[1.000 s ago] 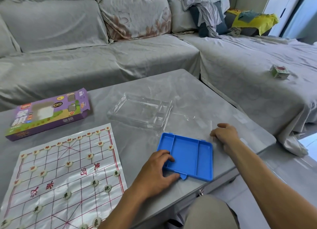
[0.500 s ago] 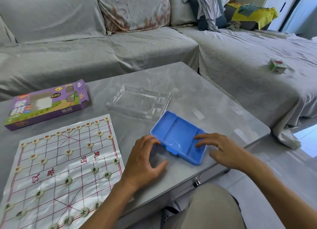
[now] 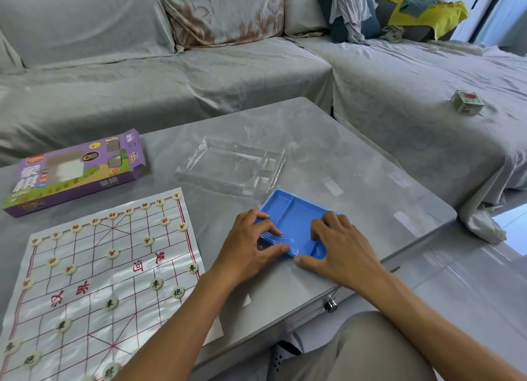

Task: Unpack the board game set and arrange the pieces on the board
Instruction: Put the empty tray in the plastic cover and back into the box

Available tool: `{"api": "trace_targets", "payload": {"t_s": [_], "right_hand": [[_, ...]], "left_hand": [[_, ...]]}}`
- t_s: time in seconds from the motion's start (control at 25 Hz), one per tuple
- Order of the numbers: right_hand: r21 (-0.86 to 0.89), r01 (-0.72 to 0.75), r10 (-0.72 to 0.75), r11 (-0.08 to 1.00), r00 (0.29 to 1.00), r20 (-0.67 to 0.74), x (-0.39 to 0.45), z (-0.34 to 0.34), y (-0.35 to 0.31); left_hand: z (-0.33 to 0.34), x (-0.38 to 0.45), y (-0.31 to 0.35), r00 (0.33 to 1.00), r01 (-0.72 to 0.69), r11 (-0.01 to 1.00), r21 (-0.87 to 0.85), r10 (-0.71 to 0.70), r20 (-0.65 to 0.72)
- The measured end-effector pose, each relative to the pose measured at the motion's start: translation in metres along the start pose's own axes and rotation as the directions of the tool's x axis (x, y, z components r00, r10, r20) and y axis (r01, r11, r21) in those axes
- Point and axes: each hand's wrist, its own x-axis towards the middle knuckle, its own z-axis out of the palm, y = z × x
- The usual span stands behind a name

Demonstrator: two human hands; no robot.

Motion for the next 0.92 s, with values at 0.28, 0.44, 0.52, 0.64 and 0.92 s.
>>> {"api": "trace_targets", "payload": {"t_s": [0.28, 0.44, 0.52, 0.64, 0.92], "right_hand": [[0.281, -0.223, 0.208, 0.934, 0.975, 0.082, 0.013, 0.020, 0.001], [0.276, -0.293, 0.252, 0.916, 0.952, 0.173, 0.023, 0.019, -0.002], [0.280, -0.312, 0.276, 0.908, 0.947, 0.162, 0.028, 0.018, -0.002], [0.289, -0.300, 0.271, 0.909, 0.953, 0.138, 0.028, 0.017, -0.006], [0.206, -0.269, 0.240, 0.941, 0.958, 0.154, 0.022, 0.004, -0.016]], "left_hand": [[0.010, 0.012, -0.004, 0.995, 0.053, 0.985, -0.162, -0.065, -0.070], [0.010, 0.014, -0.003, 0.996, 0.063, 0.974, -0.217, -0.076, -0.051], [0.010, 0.018, -0.002, 0.996, 0.073, 0.977, -0.201, -0.081, -0.036], [0.007, 0.021, 0.000, 0.996, 0.088, 0.983, -0.162, -0.088, 0.007], [-0.005, 0.010, 0.007, 0.998, 0.057, 0.991, -0.119, -0.055, 0.018]]}}
